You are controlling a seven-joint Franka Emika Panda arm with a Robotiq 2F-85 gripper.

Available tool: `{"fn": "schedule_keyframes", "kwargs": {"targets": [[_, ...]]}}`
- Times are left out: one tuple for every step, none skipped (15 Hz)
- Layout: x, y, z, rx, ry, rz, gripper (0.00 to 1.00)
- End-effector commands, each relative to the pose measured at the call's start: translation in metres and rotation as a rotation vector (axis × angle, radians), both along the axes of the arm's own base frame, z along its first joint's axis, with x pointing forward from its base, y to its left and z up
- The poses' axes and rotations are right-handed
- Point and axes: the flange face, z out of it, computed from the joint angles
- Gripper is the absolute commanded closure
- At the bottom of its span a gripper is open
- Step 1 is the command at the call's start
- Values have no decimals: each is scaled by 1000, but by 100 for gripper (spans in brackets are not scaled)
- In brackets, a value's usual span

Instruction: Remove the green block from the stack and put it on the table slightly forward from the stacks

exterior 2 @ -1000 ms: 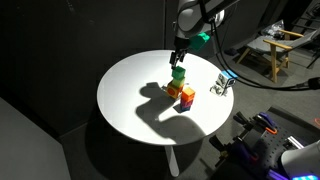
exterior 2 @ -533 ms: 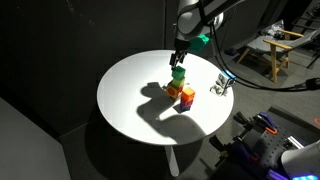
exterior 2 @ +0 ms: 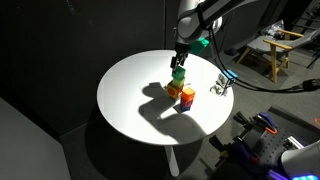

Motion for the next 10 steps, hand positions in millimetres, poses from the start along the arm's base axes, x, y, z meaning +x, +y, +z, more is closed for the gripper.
{"fn": "schedule_keyframes", "kwargs": {"targets": [[3, -2, -6, -9, 4, -2, 25], [3, -2, -8, -10, 8, -3, 34], [3, -3, -10, -9, 13, -3, 42], [2, -3, -9, -9, 15, -3, 51], [2, -3, -8, -9, 15, -3, 58], [1, -3, -4, -7, 11, -2, 65], [0, -3, 0, -6, 8, -3, 67], [0, -3, 3, -7, 6, -4, 68], [0, -3, 6, -8, 6, -4, 71], [-1, -3, 9, -9, 5, -4, 71]]}}
